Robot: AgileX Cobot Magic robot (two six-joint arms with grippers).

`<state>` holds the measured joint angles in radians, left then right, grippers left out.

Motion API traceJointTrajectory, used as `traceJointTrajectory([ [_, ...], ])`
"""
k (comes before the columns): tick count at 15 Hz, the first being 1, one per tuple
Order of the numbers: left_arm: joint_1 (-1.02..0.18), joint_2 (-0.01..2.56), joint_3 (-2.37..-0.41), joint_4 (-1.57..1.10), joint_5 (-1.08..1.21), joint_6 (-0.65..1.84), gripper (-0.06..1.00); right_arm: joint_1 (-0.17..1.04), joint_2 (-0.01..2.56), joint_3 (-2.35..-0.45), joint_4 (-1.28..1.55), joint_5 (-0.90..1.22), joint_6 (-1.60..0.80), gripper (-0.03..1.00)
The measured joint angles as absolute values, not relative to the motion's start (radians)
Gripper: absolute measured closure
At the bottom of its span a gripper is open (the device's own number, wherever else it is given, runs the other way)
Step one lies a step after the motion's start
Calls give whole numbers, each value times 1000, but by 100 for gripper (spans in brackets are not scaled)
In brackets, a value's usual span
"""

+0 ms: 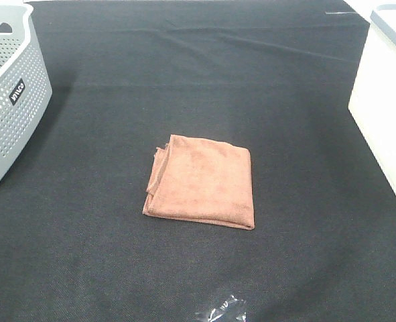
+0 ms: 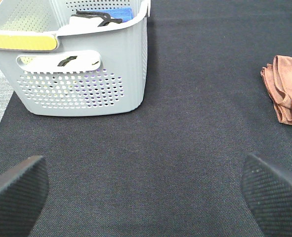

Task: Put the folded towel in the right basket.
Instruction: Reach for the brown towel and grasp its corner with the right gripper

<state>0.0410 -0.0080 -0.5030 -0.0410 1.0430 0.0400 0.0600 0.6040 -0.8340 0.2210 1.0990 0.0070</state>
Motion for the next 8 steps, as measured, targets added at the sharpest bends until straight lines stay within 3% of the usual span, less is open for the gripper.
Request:
traceJointTrajectory([
  [8, 41, -8, -503, -41, 1043, 40, -5, 60, 1014, -1100, 316, 1032, -9, -2],
])
